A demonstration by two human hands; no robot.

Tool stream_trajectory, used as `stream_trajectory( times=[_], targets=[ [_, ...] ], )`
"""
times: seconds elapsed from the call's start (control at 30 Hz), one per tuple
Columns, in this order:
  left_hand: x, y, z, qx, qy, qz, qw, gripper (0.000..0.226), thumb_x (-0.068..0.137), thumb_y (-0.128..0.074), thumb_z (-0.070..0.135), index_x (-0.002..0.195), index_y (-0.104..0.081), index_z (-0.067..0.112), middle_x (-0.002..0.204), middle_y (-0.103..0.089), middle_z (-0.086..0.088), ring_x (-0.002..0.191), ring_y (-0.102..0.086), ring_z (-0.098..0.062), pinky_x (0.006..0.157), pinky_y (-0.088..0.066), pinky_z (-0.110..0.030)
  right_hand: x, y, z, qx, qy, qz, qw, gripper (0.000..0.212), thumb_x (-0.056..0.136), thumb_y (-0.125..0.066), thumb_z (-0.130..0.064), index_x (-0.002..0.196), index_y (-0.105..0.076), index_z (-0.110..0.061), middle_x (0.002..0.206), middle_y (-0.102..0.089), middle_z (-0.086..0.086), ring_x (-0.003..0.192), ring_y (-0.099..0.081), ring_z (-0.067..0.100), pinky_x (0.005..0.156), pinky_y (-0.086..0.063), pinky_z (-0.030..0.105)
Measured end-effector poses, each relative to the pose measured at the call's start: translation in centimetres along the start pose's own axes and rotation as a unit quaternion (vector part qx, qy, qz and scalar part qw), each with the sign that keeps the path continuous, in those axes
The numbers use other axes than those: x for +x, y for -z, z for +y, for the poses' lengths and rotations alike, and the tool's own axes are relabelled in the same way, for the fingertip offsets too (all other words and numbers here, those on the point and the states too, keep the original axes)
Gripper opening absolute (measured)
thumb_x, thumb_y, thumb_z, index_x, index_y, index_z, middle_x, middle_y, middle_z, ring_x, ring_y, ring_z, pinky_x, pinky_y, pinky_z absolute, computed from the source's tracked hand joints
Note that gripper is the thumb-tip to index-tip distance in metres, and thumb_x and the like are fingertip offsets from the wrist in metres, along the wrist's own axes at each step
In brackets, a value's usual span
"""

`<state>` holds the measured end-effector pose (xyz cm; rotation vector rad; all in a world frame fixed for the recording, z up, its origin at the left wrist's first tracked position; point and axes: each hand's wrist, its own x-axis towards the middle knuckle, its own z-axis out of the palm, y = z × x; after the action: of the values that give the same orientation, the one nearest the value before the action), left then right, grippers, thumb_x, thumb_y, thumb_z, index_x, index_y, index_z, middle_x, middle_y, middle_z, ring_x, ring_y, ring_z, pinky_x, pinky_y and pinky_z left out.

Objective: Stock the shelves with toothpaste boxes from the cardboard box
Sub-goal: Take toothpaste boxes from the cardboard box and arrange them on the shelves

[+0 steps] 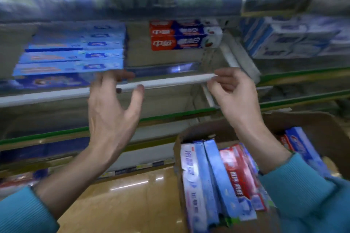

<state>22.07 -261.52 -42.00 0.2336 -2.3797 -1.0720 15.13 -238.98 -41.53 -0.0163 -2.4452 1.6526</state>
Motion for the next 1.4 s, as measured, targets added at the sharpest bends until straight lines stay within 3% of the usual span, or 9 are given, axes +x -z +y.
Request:
stream_trajectory(
  times=[0.1, 0.27, 0.6, 0.77, 0.87, 0.97, 1.07, 1.17, 1.4],
  targets=[
    [-1.9, -4.8, 3.6, -0.057, -0.007, -0.103, 0.993, 0.018, 0.094, -0.063, 0.031, 0.108, -0.065, 0.020, 0.099, -0.069, 0.010, 0.090, -0.065, -0.007, 0.085, -0.052, -0.031, 0.1, 6.2, 2.8, -0.038, -0.019, 0.037, 0.998, 0.017, 0.088, -0.068, -0.012, 0.104, -0.064, -0.015, 0.093, -0.071, -0.001, 0.084, -0.068, 0.009, 0.077, -0.051, 0.018],
    [-5.6, -12.9, 8.4, -0.029, -0.030, -0.212, 0.976, 0.040, 0.089, -0.059, 0.040, 0.122, -0.067, 0.019, 0.116, -0.068, 0.003, 0.108, -0.063, -0.016, 0.096, -0.051, -0.038, -1.1, 16.1, 8.3, -0.100, -0.088, 0.073, 0.988, 0.017, 0.087, -0.068, -0.018, 0.104, -0.067, -0.014, 0.093, -0.071, -0.002, 0.087, -0.068, 0.007, 0.083, -0.054, 0.024],
    [-12.4, -25.0, 13.5, -0.007, 0.030, -0.325, 0.945, 0.050, 0.081, -0.060, 0.051, 0.123, -0.066, 0.025, 0.118, -0.070, 0.002, 0.088, -0.068, -0.018, 0.092, -0.053, -0.038, -4.6, 28.3, 19.6, -0.149, -0.224, 0.094, 0.958, 0.010, 0.085, -0.069, -0.021, 0.090, -0.062, -0.025, 0.084, -0.066, -0.010, 0.080, -0.065, 0.007, 0.090, -0.055, 0.040],
    [-14.0, -28.6, 14.1, 0.009, 0.045, -0.346, 0.937, 0.051, 0.085, -0.063, 0.052, 0.128, -0.064, 0.024, 0.124, -0.068, -0.001, 0.103, -0.067, -0.018, 0.099, -0.052, -0.042, -5.3, 30.0, 22.5, -0.163, -0.261, 0.074, 0.949, 0.019, 0.086, -0.068, -0.021, 0.103, -0.062, -0.018, 0.099, -0.068, 0.000, 0.087, -0.064, 0.010, 0.086, -0.056, 0.037],
    [-14.7, -29.9, 14.4, 0.010, 0.052, -0.359, 0.932, 0.051, 0.087, -0.063, 0.052, 0.130, -0.061, 0.024, 0.127, -0.067, -0.002, 0.114, -0.064, -0.021, 0.101, -0.051, -0.046, -5.5, 29.8, 22.9, -0.212, -0.275, 0.033, 0.937, 0.037, 0.092, -0.066, -0.027, 0.125, -0.057, -0.015, 0.120, -0.063, 0.000, 0.091, -0.058, 0.006, 0.062, -0.046, 0.017],
    [-15.2, -30.9, 14.3, 0.014, 0.053, -0.361, 0.931, 0.044, 0.093, -0.066, 0.042, 0.132, -0.061, 0.022, 0.127, -0.066, -0.002, 0.114, -0.064, -0.020, 0.100, -0.052, -0.044, -5.5, 29.4, 23.0, -0.271, -0.288, -0.019, 0.918, 0.050, 0.093, -0.066, -0.032, 0.137, -0.049, -0.016, 0.130, -0.059, 0.004, 0.092, -0.054, 0.007, 0.054, -0.038, 0.014],
    [-15.3, -31.3, 14.3, 0.013, 0.059, -0.362, 0.930, 0.044, 0.093, -0.066, 0.042, 0.133, -0.060, 0.023, 0.128, -0.066, 0.000, 0.114, -0.064, -0.018, 0.099, -0.052, -0.044, -5.3, 28.6, 22.9, -0.347, -0.290, -0.056, 0.890, 0.054, 0.092, -0.067, -0.033, 0.137, -0.045, -0.013, 0.130, -0.054, 0.008, 0.107, -0.057, 0.018, 0.077, -0.054, 0.030],
    [-15.2, -31.2, 14.0, 0.007, 0.063, -0.365, 0.929, 0.042, 0.093, -0.066, 0.042, 0.131, -0.060, 0.025, 0.125, -0.066, 0.001, 0.111, -0.065, -0.018, 0.097, -0.054, -0.046, -5.2, 27.6, 23.3, -0.429, -0.288, -0.093, 0.851, 0.063, 0.089, -0.070, -0.031, 0.139, -0.039, -0.010, 0.132, -0.047, 0.015, 0.124, -0.051, 0.028, 0.095, -0.051, 0.040],
    [-14.6, -30.2, 12.8, 0.002, 0.068, -0.362, 0.930, 0.041, 0.093, -0.066, 0.043, 0.131, -0.060, 0.027, 0.123, -0.067, 0.002, 0.109, -0.065, -0.017, 0.096, -0.055, -0.046, -5.3, 26.5, 24.0, -0.525, -0.250, -0.108, 0.806, 0.084, 0.081, -0.080, -0.028, 0.144, -0.027, -0.008, 0.133, -0.042, 0.021, 0.127, -0.043, 0.029, 0.099, -0.049, 0.039]
  ],
)
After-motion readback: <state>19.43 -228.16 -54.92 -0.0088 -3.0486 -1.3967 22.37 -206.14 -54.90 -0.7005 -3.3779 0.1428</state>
